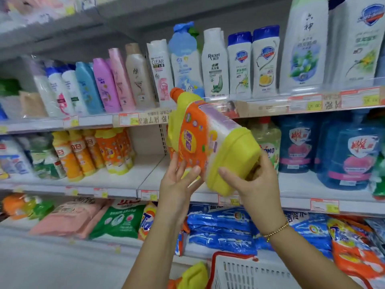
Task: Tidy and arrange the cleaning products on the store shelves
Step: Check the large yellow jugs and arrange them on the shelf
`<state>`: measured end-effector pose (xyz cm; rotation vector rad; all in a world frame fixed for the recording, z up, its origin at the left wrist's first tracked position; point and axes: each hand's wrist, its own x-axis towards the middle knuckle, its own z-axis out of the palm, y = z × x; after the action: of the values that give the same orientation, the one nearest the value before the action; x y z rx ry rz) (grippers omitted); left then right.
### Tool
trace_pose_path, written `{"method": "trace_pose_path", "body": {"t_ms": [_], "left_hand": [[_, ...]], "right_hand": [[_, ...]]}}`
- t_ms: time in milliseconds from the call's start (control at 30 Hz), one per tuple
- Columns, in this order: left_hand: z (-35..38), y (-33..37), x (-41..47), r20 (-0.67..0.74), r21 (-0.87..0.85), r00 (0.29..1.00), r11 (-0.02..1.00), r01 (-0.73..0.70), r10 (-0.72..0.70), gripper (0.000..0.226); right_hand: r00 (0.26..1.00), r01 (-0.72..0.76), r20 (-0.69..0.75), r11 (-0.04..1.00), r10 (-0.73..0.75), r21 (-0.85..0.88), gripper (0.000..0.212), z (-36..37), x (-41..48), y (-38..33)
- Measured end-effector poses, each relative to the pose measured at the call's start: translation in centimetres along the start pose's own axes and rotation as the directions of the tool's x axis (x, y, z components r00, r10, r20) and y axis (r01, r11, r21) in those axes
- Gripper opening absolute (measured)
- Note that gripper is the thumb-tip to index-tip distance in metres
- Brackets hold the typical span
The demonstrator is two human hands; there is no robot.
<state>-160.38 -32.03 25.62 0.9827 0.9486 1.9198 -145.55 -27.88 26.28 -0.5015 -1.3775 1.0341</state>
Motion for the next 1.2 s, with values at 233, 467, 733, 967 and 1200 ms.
{"method": "trace_pose_path", "body": {"t_ms": [233,467,733,967,1200], "left_hand": [[0.3,1.2,0.2,0.081,-0.065,0.997,0.998,0.014,-0.009,0.071],[0.1,2.0,-0.8,0.091,-0.185,0.996,0.983,0.002,0.015,0.100],[1.8,2.8,-2.4,-0.001,-0.301,0.986,0.940,-0.159,0.166,0.101],[2.6,4.3,-2.8,0.080,-0.253,0.956,0.933,-0.254,0.282,0.094],[1.0,5.8,-1.0,0.234,-0.107,0.930,0.958,-0.264,0.283,0.082]], "right_hand": [[0.940,-0.338,0.154,0.789,0.303,0.513,0.063,-0.7,1.7,-0.5],[0.920,-0.343,0.311,0.872,0.237,0.349,0.075,-0.9,1.4,-0.6],[0.854,0.506,0.438,0.651,-0.282,-0.566,0.104,0.7,-0.5,-1.4],[0.796,0.592,0.331,0.540,-0.507,-0.598,0.102,0.3,-0.9,-1.7],[0.885,0.401,0.349,0.884,-0.306,-0.242,0.098,0.4,-1.6,-2.7]]}}
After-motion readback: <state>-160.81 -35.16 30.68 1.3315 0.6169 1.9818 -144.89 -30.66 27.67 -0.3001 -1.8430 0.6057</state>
